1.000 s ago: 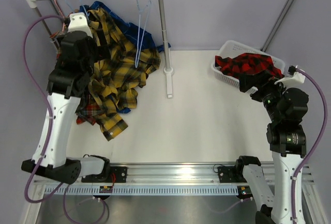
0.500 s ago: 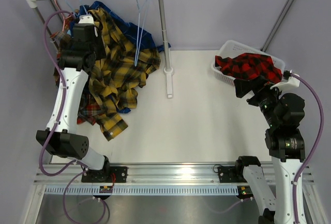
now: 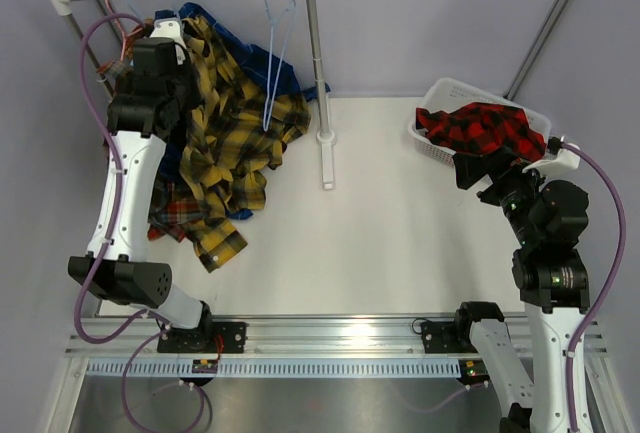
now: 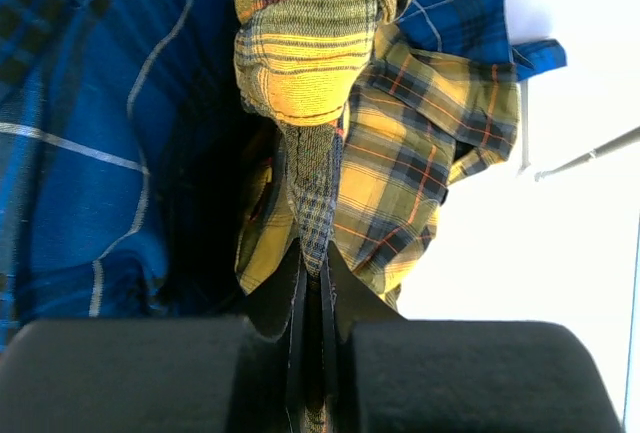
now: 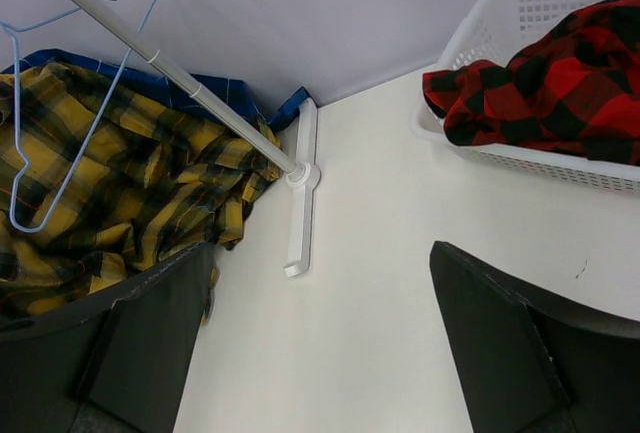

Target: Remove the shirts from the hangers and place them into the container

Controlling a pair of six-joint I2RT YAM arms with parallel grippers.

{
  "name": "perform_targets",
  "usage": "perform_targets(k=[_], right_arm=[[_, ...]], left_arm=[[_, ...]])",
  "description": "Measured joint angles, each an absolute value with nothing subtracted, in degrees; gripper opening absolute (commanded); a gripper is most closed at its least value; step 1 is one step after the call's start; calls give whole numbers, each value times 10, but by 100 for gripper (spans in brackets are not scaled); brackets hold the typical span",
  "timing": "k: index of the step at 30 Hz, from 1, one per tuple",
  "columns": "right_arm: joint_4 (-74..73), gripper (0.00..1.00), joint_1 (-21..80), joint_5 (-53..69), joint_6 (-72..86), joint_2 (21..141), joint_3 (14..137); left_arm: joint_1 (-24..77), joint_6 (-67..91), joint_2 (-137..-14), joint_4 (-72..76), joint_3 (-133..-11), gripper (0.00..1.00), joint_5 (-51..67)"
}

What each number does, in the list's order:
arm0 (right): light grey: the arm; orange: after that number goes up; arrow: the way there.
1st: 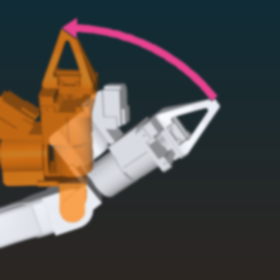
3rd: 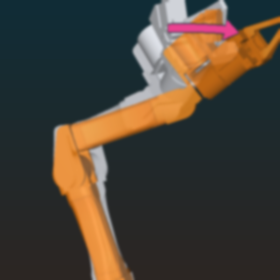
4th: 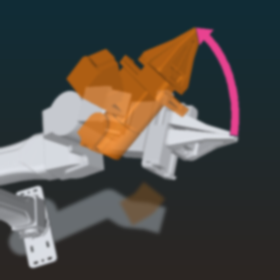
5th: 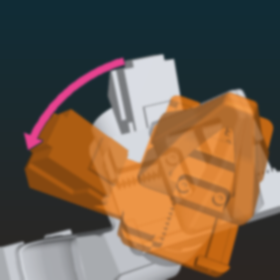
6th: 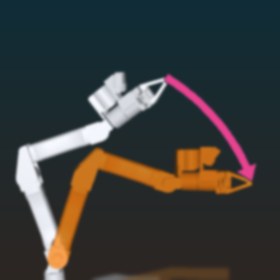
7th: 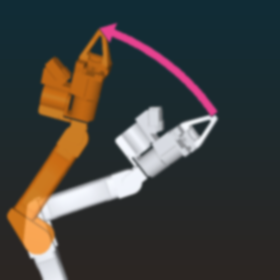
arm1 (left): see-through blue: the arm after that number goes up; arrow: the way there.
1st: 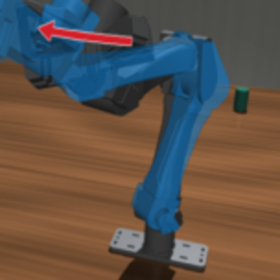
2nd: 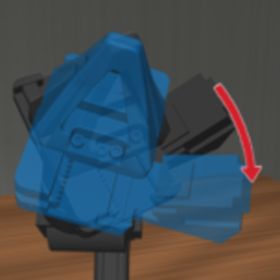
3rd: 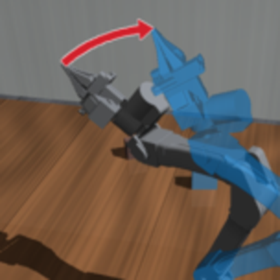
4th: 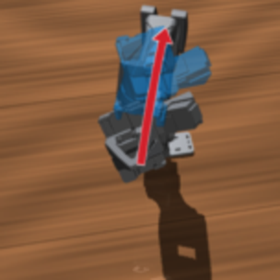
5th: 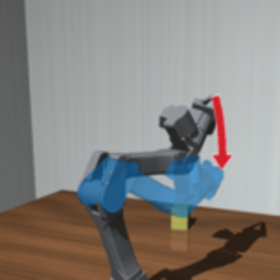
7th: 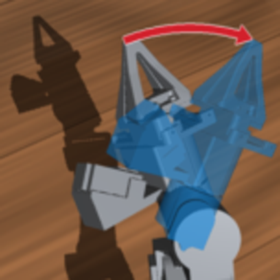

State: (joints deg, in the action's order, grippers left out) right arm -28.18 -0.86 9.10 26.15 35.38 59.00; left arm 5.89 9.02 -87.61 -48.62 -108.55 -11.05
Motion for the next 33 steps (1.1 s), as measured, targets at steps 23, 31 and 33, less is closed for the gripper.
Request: perform_targets(k=[23, 31, 33], right_arm=[[-284, 99, -8, 87, 259, 348, 590], [-288, 100, 9, 87, 251, 358, 592], [-291, 99, 10, 86, 247, 364, 595]], left_arm=[[63, 92, -615, -465, -939, 0, 5], [64, 101, -464, -481, -742, 0, 129], [67, 99, -443, -497, -710, 0, 157]])
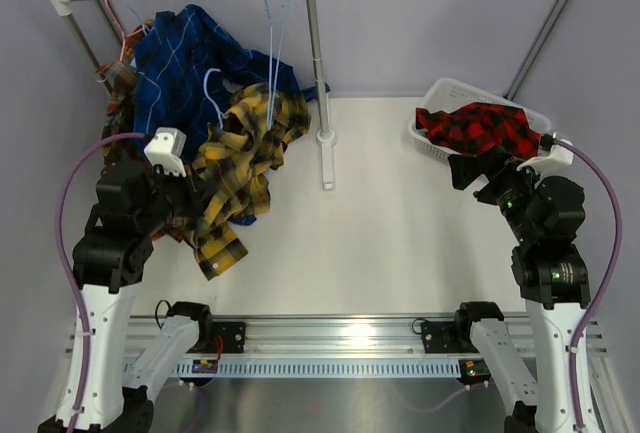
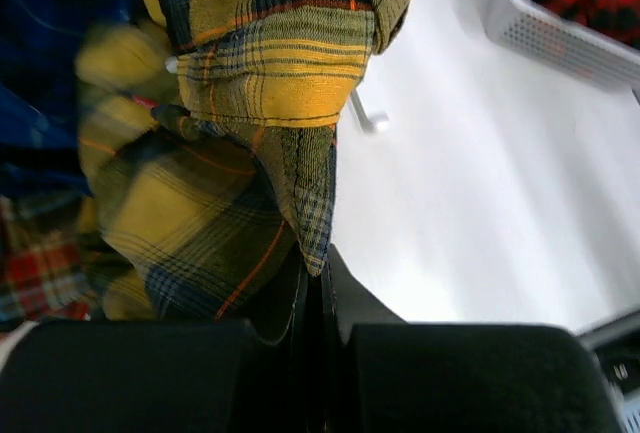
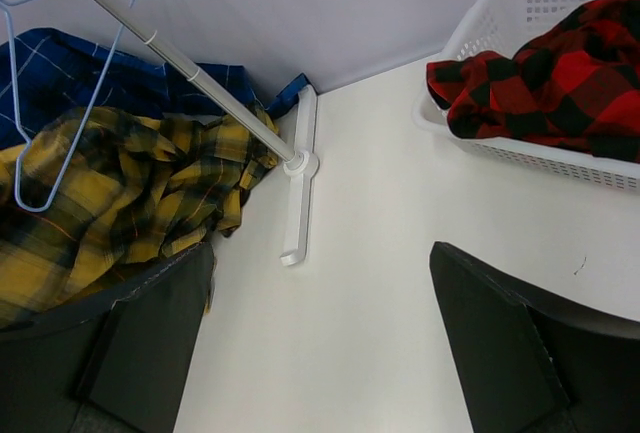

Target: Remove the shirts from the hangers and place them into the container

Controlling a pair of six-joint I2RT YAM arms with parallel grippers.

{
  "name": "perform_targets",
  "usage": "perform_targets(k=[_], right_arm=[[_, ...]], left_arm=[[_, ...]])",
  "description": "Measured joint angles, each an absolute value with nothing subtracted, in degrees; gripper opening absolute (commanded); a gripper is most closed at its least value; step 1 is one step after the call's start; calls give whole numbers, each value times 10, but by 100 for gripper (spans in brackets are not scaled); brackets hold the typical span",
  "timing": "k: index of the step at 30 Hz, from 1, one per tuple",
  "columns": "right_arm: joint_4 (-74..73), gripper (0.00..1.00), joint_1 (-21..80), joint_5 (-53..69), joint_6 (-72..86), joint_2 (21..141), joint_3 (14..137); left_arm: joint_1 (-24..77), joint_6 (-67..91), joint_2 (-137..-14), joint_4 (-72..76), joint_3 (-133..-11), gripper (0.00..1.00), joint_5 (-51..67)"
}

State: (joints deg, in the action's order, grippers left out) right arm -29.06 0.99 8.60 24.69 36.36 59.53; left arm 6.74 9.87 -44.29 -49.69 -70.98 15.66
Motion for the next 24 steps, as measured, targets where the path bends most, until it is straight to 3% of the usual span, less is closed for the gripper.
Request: perform_targets(k=[14, 24], right_arm=[[-297, 99, 17, 114, 229, 389, 624], [-250, 99, 77, 190, 196, 449, 689]], left_arm=[[131, 39, -432, -575, -714, 0, 323], [343, 25, -639, -574, -923, 0, 302]])
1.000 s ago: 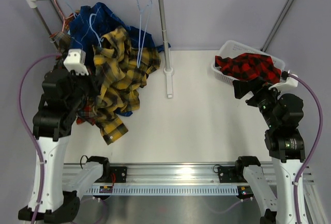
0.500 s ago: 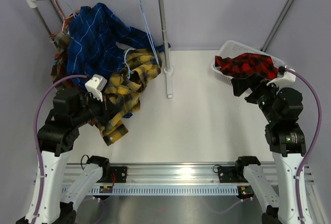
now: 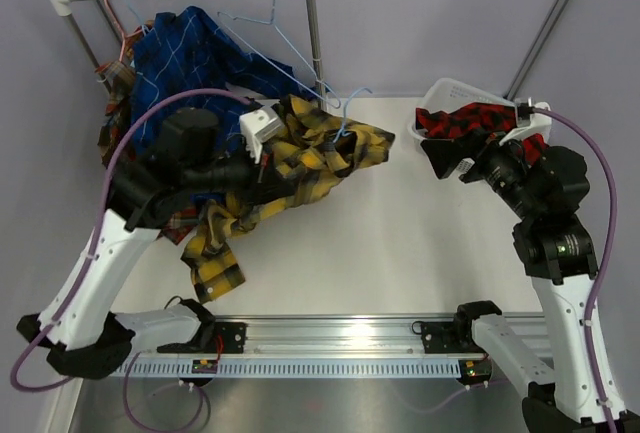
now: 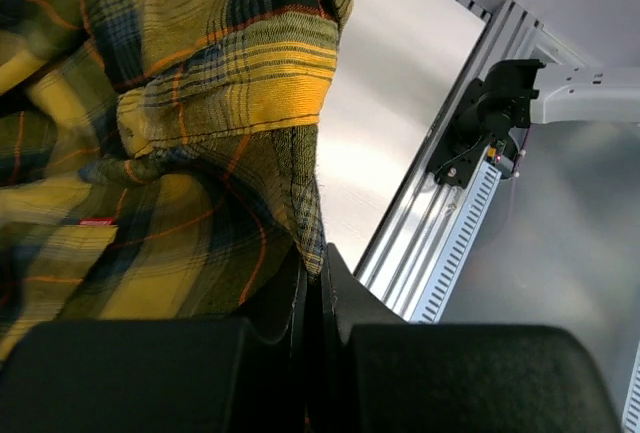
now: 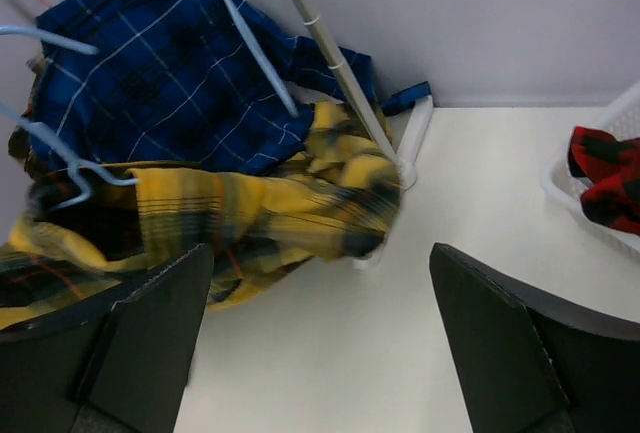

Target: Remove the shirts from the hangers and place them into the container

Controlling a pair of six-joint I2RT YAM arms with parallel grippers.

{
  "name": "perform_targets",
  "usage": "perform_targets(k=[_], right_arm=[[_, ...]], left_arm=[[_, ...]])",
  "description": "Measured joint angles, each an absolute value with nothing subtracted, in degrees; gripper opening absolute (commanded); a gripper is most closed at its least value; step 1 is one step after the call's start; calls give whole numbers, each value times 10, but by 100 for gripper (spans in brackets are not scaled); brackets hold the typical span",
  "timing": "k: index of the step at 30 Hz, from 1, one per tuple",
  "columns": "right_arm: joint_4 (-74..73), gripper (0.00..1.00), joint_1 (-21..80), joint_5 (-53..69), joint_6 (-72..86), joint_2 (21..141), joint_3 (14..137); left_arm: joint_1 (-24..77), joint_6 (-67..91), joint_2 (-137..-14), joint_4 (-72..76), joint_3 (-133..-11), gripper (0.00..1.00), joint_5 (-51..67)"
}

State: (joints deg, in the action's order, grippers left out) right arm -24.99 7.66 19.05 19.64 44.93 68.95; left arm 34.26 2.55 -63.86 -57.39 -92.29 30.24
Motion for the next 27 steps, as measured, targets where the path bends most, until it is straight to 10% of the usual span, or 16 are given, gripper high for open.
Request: perform_targets(k=[27], right_arm=[[-190, 82, 314, 113, 138, 698, 842]], left_arm=[[382, 40, -725, -439, -860, 0, 230]])
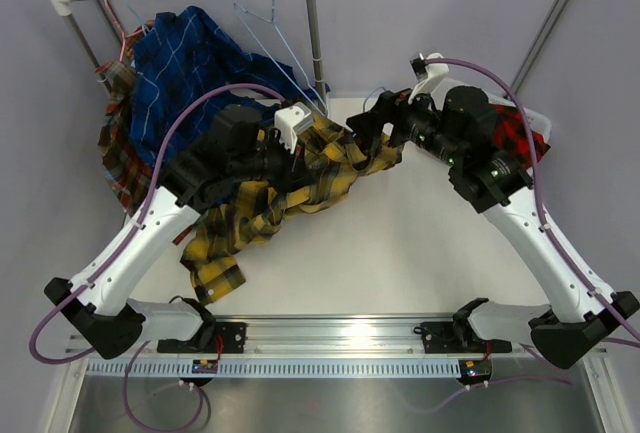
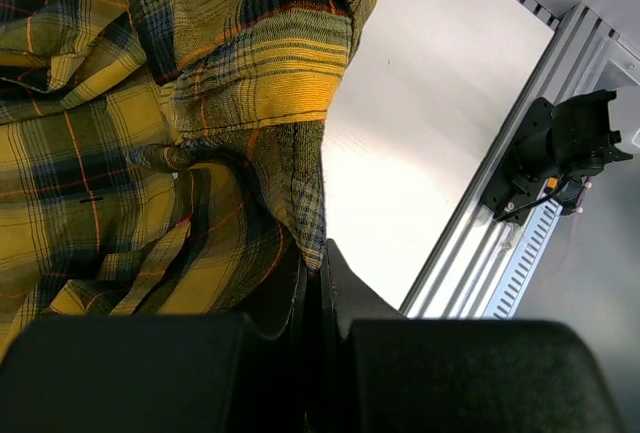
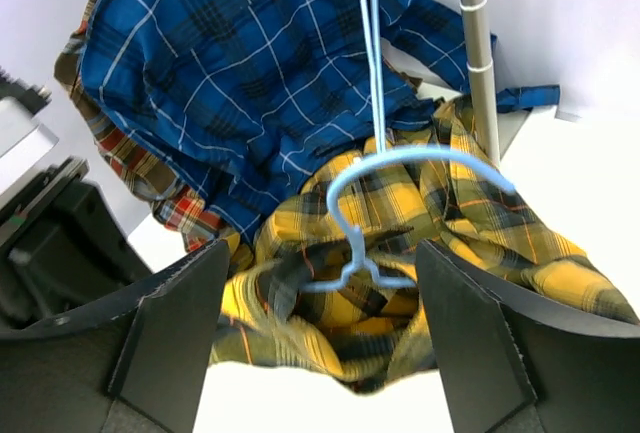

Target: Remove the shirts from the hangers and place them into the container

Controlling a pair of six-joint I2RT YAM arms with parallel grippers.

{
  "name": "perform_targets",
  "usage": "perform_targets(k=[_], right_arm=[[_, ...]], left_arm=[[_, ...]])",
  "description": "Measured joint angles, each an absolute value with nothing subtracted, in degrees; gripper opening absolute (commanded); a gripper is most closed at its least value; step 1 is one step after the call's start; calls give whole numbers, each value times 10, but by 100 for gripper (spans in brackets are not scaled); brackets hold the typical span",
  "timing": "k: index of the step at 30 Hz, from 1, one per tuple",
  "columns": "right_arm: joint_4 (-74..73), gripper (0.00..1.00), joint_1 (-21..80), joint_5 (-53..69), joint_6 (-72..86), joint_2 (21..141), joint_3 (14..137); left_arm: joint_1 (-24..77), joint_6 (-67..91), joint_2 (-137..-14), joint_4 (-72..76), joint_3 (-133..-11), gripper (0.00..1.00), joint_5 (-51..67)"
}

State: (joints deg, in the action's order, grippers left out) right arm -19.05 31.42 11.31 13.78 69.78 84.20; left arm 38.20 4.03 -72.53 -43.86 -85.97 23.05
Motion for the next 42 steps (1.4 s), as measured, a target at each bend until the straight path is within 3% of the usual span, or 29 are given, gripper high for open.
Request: perform_targets(k=[5, 8, 12, 13, 17, 18, 21, 22, 24, 32, 42], right_arm=[[-178, 72, 329, 87, 137, 731, 862], [-176, 59, 336, 74, 137, 744, 862], [-173, 38, 340, 62, 137, 757, 862], [-172, 25, 341, 59, 136, 759, 862], [-170, 0, 345, 44, 123, 759, 859], [-170, 0, 345, 39, 119, 759, 858], [-172, 0, 346, 29, 106, 759, 857], [-176, 0, 347, 20, 100, 759, 857], [-182, 0, 347, 4, 96, 758, 857], [-200, 0, 352, -60, 72, 746, 858], [-209, 0, 406, -132, 55, 747, 858]], left_arm=[[382, 40, -716, -432, -858, 0, 231], [382, 40, -710, -431, -858, 0, 231], [382, 39, -709, -432, -858, 0, 231], [382, 39, -709, -431, -858, 0, 231], [382, 40, -707, -426, -857, 0, 232], [382, 40, -707, -422, -857, 3, 232], [382, 37, -706, -415, -857, 37, 231], [382, 41, -705, -408, -857, 61, 230], [382, 37, -703, -404, -857, 73, 229], [387, 50, -702, -407, -868, 81, 218], [476, 59, -795, -398, -996, 75, 124]])
